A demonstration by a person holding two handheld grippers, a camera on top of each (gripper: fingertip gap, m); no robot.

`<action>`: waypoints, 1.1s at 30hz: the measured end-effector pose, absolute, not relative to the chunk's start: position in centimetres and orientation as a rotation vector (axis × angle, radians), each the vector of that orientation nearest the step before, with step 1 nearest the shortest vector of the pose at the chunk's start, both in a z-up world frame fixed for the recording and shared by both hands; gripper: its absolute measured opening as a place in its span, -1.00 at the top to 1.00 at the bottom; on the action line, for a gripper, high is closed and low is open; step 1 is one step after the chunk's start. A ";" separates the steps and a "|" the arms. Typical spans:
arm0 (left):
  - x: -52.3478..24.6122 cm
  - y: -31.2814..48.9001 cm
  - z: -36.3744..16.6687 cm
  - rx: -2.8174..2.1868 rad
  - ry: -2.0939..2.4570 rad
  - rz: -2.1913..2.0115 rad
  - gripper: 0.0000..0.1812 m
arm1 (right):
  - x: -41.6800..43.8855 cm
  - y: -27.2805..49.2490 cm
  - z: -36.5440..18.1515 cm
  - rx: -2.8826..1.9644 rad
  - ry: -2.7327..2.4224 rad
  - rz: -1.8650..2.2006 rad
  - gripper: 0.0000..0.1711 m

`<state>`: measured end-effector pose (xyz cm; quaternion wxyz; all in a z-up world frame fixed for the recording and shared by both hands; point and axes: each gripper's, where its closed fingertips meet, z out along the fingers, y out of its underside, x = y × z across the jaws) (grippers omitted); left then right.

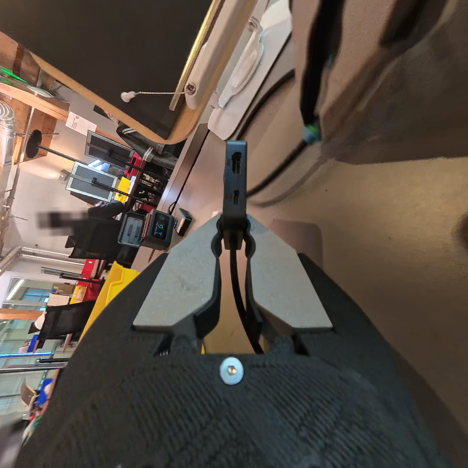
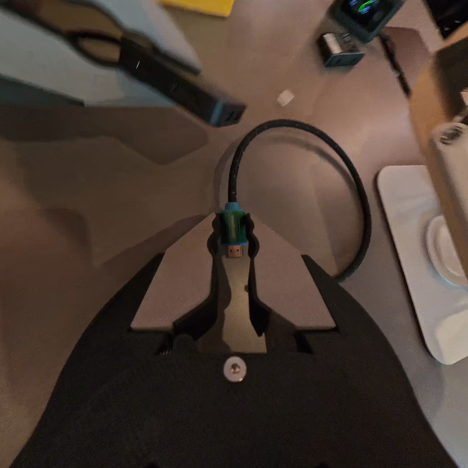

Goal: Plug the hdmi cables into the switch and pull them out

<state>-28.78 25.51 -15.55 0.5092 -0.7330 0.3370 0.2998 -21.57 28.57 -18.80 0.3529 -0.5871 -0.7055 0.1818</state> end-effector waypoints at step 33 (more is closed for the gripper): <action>-20.6 22.5 -11.2 -1.631 0.582 -0.338 0.64 | -20.4 22.4 -10.8 -1.246 -1.735 1.199 0.80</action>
